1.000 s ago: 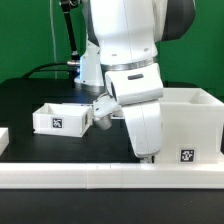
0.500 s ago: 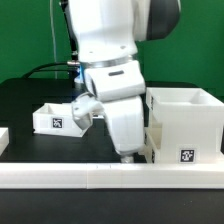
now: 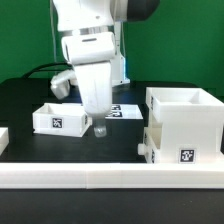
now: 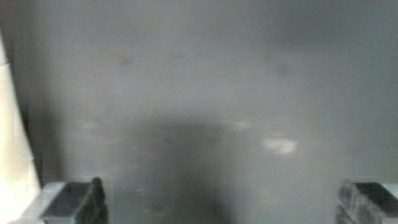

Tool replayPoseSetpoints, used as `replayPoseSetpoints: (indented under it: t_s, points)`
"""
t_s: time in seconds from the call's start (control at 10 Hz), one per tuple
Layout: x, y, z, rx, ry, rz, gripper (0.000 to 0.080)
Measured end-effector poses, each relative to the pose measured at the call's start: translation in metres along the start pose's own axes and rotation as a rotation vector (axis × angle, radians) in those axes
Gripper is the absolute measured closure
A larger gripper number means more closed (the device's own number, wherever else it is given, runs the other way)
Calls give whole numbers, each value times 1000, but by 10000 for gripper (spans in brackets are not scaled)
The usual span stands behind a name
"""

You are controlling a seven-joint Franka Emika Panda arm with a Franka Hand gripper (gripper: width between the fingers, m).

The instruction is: Assemble drawer

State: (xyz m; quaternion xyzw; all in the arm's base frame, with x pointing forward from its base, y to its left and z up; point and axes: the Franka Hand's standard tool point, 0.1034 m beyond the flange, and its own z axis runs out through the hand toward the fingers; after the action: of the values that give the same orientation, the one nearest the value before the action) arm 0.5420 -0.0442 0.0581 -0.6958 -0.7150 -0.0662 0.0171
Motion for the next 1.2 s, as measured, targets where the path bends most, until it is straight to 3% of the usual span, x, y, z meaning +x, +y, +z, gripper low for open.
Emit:
replayPoseSetpoints:
  t_s: [0.2, 0.6, 0.8, 1.1, 1.2]
  points:
    - [0, -22, -16, 2, -24, 35, 151]
    - [0, -22, -11, 7, -19, 47, 151]
    - [-2, -23, -11, 2, -17, 217, 151]
    - [-13, -39, -15, -58, -12, 569, 151]
    - [-15, -44, -17, -58, -13, 675, 151]
